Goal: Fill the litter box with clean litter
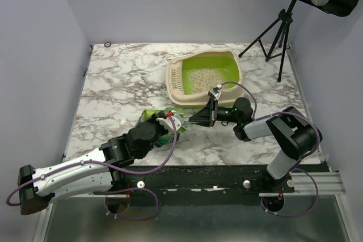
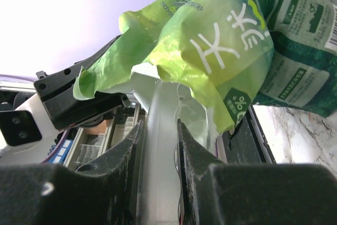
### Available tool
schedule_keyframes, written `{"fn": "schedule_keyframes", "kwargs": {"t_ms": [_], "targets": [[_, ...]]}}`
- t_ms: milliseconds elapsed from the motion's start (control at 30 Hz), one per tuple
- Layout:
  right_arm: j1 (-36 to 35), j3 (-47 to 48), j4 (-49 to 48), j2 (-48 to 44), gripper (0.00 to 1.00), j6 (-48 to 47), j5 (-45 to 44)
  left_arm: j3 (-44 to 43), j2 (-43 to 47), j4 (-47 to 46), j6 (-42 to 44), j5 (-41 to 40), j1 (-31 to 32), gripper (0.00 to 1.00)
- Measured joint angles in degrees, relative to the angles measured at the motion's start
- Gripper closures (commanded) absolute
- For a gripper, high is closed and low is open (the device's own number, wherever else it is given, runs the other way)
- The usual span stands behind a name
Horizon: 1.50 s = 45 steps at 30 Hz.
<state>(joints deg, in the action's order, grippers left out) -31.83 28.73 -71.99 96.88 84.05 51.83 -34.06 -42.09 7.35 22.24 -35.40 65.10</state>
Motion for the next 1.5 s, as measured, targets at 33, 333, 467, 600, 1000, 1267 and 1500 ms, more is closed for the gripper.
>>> {"fn": "schedule_keyframes", "kwargs": {"t_ms": [33, 333, 467, 600, 1000, 1267, 1500], "targets": [[0.55, -0.79, -0.28, -0.59, 1.00, 0.11, 0.15, 0.00, -0.04, 0.00, 0.04, 0.00, 0.00, 1.00], [4.46, -6.56, -1.73, -4.15, 1.00, 1.44, 1.68, 0.00, -0.52, -0.04, 0.28, 0.00, 0.00, 1.00], [6.82, -9.60, -1.92, -6.12, 1.00, 2.51, 2.49, 0.00, -0.55, -0.13, 0.31, 0.00, 0.00, 1.00], [9.31, -11.63, -2.12, -8.68, 1.00, 3.41, 2.89, 0.00, -0.90, -0.44, 0.31, 0.02, 0.02, 1.00], [14.78, -15.98, -3.08, -12.70, 1.00, 5.09, 5.35, 0.00, -2.40, -1.40, 0.26, 0.17, 0.02, 1.00], [18.03, -19.43, -3.23, -17.84, 1.00, 6.12, 7.30, 0.00, -3.43, -2.01, 0.28, 0.09, 0.02, 1.00], [21.49, -21.88, -3.21, -23.71, 1.00, 7.48, 9.73, 0.02, -3.96, -2.14, 0.31, -0.20, 0.00, 1.00]]}}
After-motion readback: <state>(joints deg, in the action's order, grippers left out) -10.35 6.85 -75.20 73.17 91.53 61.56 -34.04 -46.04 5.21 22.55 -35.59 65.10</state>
